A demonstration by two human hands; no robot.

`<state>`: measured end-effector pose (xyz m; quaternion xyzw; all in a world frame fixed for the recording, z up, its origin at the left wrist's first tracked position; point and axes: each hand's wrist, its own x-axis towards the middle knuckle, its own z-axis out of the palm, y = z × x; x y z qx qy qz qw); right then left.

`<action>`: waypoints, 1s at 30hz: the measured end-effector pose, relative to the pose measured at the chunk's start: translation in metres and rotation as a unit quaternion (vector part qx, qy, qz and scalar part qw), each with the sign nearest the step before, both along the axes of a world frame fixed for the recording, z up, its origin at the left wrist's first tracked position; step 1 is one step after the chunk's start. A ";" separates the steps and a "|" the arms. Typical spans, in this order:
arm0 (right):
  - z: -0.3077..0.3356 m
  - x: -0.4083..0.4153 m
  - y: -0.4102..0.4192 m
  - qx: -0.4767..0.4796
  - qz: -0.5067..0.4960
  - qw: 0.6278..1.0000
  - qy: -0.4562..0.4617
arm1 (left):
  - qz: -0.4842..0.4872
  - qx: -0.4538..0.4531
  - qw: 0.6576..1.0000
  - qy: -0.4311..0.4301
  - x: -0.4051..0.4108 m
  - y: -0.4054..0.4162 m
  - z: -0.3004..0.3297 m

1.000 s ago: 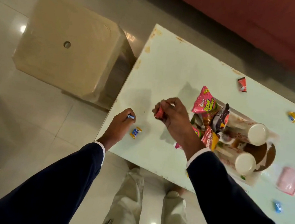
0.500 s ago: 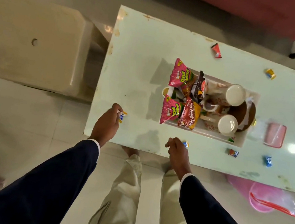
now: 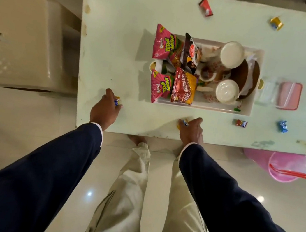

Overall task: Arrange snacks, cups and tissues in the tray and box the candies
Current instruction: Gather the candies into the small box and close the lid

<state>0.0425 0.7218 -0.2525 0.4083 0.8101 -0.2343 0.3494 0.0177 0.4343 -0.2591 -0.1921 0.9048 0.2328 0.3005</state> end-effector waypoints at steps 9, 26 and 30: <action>-0.003 0.005 0.019 -0.145 -0.041 0.986 0.075 | -0.066 -0.026 0.997 -0.010 -0.004 0.006 0.002; 0.080 -0.027 0.150 -0.486 -0.287 0.814 0.135 | -0.004 0.430 0.901 -0.059 -0.027 0.246 0.050; 0.087 -0.041 0.218 -0.405 -0.255 0.862 0.168 | 0.022 0.457 0.887 -0.059 -0.049 0.330 0.066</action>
